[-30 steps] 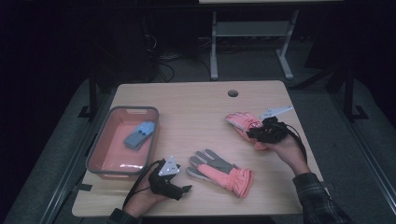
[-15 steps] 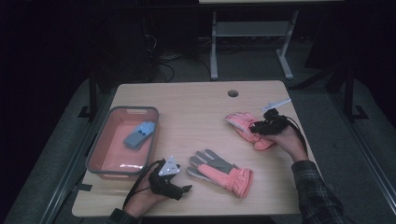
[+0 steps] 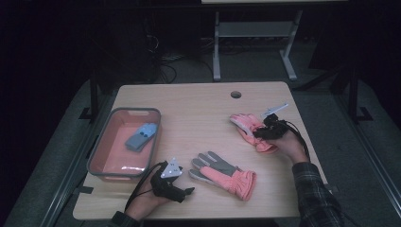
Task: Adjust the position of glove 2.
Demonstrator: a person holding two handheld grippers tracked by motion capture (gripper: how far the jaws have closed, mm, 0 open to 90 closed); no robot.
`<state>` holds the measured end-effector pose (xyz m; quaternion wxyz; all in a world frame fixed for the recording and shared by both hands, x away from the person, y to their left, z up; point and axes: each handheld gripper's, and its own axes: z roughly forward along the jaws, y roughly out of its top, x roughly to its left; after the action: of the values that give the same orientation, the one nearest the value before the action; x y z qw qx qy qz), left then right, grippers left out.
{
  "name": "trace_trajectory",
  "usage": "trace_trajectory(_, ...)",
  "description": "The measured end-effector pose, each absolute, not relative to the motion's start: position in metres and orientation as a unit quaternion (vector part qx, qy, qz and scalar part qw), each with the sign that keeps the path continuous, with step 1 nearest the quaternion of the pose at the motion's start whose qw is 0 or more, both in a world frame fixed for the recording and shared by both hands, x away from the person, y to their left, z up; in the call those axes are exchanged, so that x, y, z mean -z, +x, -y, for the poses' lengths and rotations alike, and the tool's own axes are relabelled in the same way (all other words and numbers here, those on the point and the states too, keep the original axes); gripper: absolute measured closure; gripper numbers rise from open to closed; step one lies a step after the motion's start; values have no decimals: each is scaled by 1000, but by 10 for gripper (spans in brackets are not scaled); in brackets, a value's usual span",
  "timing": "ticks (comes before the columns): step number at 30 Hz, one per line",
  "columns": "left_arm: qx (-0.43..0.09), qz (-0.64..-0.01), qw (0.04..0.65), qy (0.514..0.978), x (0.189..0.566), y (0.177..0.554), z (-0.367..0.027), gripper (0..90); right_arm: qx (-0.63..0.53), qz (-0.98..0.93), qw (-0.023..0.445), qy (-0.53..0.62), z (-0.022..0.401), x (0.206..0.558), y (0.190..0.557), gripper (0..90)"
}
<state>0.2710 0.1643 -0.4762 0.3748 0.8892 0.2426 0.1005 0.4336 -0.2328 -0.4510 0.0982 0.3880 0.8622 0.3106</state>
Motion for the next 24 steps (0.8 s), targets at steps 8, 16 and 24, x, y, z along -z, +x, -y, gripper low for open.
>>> trace_trajectory(8,-100,-243,375,889,476,271,-164,126,-333,-850,92,398,239,446,432,884)
trace_trajectory(16,-101,-241,375,889,476,272,-164,126,-349,-843,103,396,244,430,427,888)
trace_trajectory(24,-101,-241,375,889,476,272,-164,126,-372,-835,101,394,248,412,417,888)
